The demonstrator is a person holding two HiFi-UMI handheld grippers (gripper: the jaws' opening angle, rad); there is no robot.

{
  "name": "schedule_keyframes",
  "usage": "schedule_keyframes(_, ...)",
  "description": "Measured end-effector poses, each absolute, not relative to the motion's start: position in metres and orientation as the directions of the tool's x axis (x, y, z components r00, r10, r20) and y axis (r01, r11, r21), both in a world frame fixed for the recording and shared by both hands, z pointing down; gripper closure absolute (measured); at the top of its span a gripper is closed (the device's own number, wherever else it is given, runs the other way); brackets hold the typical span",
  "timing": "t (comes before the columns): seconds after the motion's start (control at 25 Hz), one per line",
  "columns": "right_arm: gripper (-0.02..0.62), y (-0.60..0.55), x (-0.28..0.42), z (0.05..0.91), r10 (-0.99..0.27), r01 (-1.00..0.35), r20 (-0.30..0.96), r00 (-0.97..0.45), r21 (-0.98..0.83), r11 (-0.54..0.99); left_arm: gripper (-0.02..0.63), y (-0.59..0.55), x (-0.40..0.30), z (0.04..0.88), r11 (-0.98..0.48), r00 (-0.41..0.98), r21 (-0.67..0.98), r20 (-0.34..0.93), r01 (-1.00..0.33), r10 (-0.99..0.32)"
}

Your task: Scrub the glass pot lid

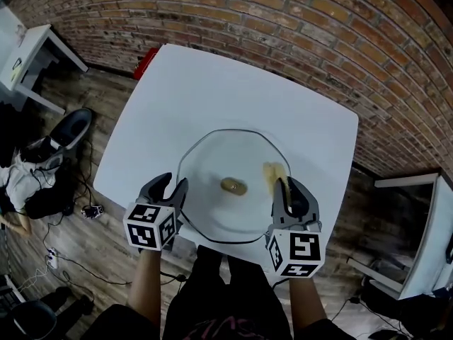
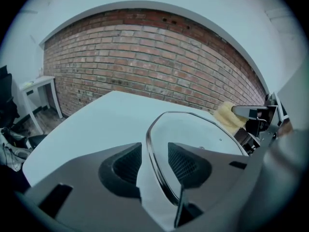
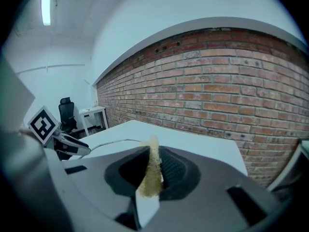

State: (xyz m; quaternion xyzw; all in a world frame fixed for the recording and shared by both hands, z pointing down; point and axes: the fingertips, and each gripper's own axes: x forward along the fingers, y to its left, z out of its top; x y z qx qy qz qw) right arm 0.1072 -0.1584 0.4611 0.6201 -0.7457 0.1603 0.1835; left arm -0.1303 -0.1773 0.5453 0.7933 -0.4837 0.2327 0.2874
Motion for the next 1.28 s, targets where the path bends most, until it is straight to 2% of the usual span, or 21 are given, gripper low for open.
schedule_keyframes(0.44,0.538,-0.161,0.107,0.469,-0.857,-0.983,0.490,-0.160,0.000,0.184,0.456,-0.176,-0.130,0.562,-0.347,0.429,0.264,0.671,-0.900,-0.605)
schedule_keyframes(0.6,0.538,-0.163,0.107,0.471,-0.854,-0.983,0.496,-0.157,0.004,0.183,0.489,-0.175,-0.126,0.563,-0.363,0.444,0.269,0.670,-0.892,-0.595)
schedule_keyframes(0.88,0.538,-0.164,0.104,0.471,-0.855,-0.982,0.494,-0.159,0.006,0.186,0.497,-0.174,-0.126,0.562,-0.372,0.447,0.265,0.668,-0.890,-0.595)
schedule_keyframes(1.28,0.538,-0.179,0.077,0.470,-0.851,-0.975,0.483,-0.206,-0.022,0.223,0.502,-0.174,-0.126,0.562,-0.375,0.452,0.269,0.669,-0.887,-0.590)
